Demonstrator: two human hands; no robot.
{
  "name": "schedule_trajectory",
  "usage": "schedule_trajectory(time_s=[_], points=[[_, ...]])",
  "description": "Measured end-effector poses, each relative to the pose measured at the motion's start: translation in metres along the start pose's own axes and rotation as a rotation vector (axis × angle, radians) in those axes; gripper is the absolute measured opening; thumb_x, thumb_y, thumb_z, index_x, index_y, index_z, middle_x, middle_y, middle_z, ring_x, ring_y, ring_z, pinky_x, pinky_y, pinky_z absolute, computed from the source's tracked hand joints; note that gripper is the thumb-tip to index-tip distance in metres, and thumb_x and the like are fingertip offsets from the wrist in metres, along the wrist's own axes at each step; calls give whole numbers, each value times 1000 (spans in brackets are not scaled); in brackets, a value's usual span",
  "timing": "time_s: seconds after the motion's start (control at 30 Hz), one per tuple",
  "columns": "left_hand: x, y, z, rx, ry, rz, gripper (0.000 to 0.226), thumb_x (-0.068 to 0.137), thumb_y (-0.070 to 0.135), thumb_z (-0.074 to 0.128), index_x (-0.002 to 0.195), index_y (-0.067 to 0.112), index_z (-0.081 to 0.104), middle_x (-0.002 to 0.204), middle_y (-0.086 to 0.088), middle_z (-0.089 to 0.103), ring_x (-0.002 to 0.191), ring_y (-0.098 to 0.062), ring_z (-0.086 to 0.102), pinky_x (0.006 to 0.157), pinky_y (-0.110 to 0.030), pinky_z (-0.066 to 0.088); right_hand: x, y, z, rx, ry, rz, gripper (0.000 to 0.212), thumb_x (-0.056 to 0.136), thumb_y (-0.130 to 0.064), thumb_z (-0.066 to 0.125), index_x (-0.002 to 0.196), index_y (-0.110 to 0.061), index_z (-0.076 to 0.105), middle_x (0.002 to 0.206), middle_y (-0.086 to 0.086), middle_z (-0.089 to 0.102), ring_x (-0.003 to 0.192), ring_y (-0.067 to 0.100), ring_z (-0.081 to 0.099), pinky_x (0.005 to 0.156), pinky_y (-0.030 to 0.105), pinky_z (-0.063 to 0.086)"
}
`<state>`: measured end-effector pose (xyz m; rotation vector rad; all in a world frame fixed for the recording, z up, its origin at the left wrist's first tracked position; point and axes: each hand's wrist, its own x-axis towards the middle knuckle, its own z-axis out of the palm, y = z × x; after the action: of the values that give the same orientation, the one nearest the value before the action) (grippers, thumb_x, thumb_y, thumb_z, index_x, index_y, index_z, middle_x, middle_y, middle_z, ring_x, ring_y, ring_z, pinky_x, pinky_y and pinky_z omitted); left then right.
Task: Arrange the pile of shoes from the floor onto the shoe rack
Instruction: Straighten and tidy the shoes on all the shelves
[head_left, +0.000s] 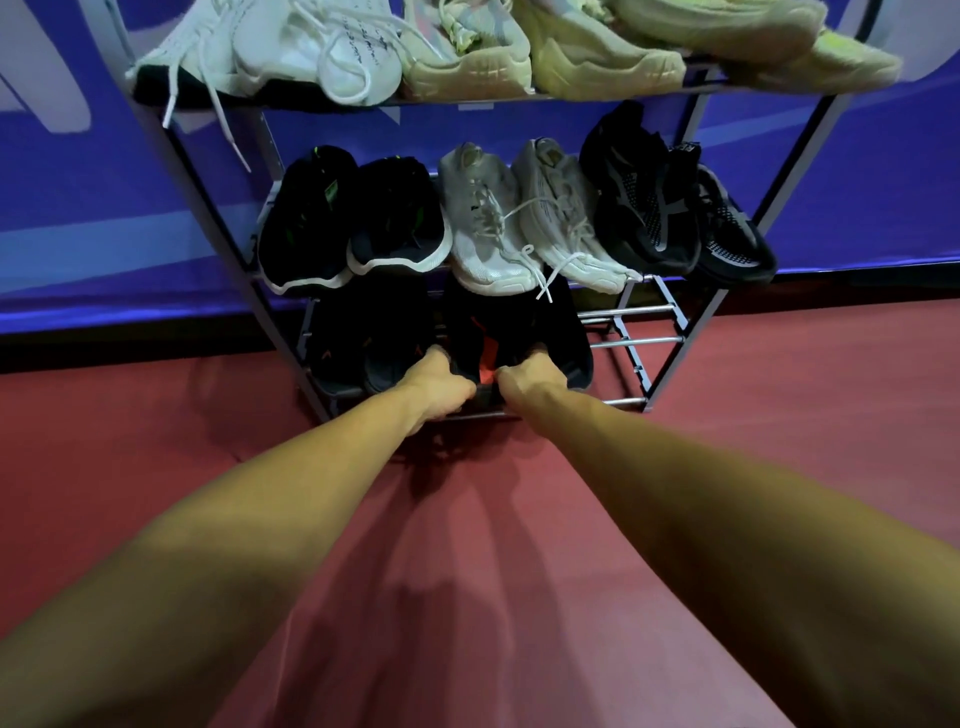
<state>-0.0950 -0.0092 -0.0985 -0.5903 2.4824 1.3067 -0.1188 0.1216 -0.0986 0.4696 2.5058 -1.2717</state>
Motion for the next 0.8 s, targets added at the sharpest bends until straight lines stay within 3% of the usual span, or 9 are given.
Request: schedule_trajectory(time_s=[0.1,0.17,0.27,0.37,0.43,0.57,0.63,0.8], points=[[1,-6,-2,-14,19,0,41,83,14,60,121,21,46,88,-7,69,87,-24,73,62,-26,47,1,-1,-2,46,-11,8,46,84,-24,65,127,-9,56,112,19,67,107,38,64,88,37,53],[-3,-4,-4,-28,14,18,41,86,9,56,123,23,45,87,-7,68,85,-21,71,59,-25,45,10,3,0,132,-34,44,45,70,-28,65,110,-7,64,95,19,69,89,37,67,67,37,51],[-10,3,-9,-58,24,36,33,91,7,48,122,19,47,87,-6,69,71,-14,66,51,-22,39,37,22,5,229,-60,62,24,59,-26,59,80,-12,61,69,14,60,69,30,58,47,25,33],[-18,7,-10,-44,15,33,25,97,13,39,120,18,49,79,-4,71,64,-11,63,49,-20,34,-9,13,-24,246,-78,25,6,70,-17,60,75,-15,57,60,11,57,52,24,52,44,23,29],[-24,8,-11,-56,22,30,23,100,18,38,118,16,51,82,-4,71,66,-13,65,50,-20,34,-23,17,-38,250,-120,-15,12,79,-7,60,73,-16,54,54,7,52,46,20,47,41,22,30],[-32,13,-16,-150,111,55,19,98,26,45,95,18,62,95,-7,72,73,-17,67,49,-20,34,-35,27,-62,275,-202,-71,18,83,-2,60,77,-18,57,52,6,47,48,19,41,48,25,27],[-36,14,-18,-226,72,35,22,97,26,46,85,20,64,97,-5,71,74,-13,66,50,-20,35,-39,31,-73,259,-228,-91,20,85,-2,59,76,-19,56,53,6,46,47,17,38,50,25,23],[-46,14,-25,-427,7,-38,24,98,31,50,87,18,66,105,-7,73,97,-20,68,58,-22,39,-49,41,-93,215,-298,-110,21,86,1,55,82,-20,56,59,7,47,52,18,39,51,24,22]])
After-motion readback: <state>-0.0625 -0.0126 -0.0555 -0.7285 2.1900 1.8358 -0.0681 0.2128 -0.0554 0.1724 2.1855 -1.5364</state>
